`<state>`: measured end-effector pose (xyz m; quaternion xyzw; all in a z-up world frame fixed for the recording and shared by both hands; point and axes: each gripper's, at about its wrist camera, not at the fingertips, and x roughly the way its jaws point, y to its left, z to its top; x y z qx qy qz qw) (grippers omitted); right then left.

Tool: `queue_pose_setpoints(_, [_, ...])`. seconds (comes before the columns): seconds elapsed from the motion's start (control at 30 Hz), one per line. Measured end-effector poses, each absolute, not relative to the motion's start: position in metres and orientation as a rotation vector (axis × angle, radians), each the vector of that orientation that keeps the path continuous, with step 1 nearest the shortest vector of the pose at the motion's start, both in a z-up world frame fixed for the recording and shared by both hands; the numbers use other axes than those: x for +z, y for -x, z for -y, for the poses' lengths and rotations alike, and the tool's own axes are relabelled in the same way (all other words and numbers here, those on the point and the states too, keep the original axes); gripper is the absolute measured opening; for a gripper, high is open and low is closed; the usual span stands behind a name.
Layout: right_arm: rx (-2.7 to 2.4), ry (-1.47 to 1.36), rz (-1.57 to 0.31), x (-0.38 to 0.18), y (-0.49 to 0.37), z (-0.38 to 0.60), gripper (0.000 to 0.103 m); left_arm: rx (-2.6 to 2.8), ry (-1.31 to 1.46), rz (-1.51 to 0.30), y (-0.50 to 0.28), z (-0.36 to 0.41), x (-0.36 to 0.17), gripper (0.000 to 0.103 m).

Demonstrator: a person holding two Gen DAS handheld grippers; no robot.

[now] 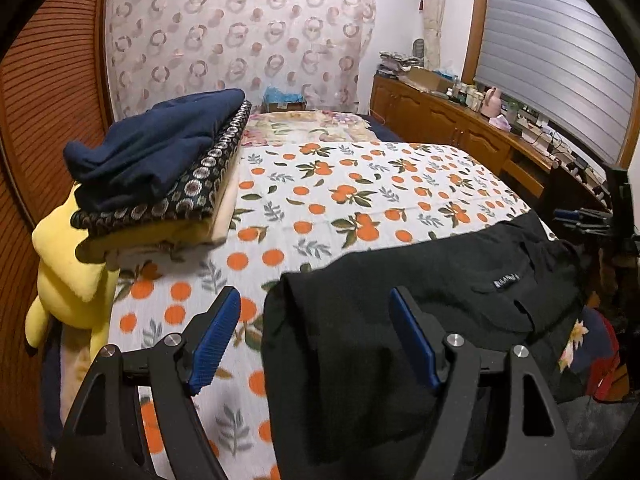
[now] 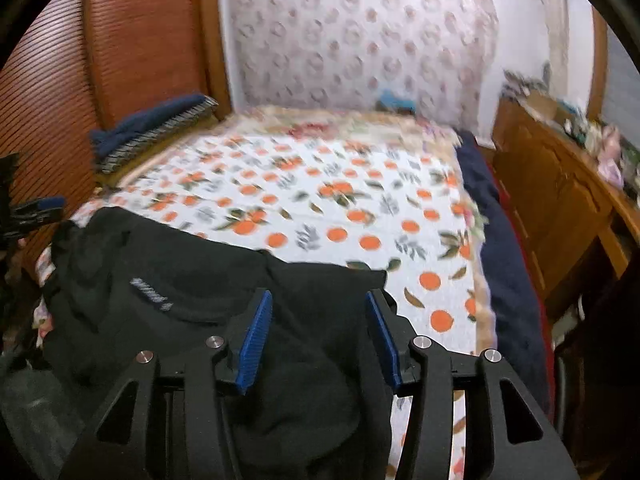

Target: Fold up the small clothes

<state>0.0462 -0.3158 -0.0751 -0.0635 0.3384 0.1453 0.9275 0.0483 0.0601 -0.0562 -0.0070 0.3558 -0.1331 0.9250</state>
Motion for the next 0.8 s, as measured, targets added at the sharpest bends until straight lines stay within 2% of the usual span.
queue_pose_setpoints(0.43, [0.233,0.085,-0.794,-0.108,-0.105,0.322,0.050,-0.226,0.044,-0.801,-0.103,-0.075,-0.078,0.077])
queue_pose_setpoints(0.67, [0.251,0.060,-0.784,-0.113,-0.109,0.328,0.064,-0.254,0.109,-0.877,-0.113,-0.078,-0.098,0.077])
queue_pose_setpoints(0.8, [0.245,0.085,-0.780,-0.116,-0.108,0.324,0.066,-0.269,0.118,-0.891,-0.111,-0.076,-0.105,0.077])
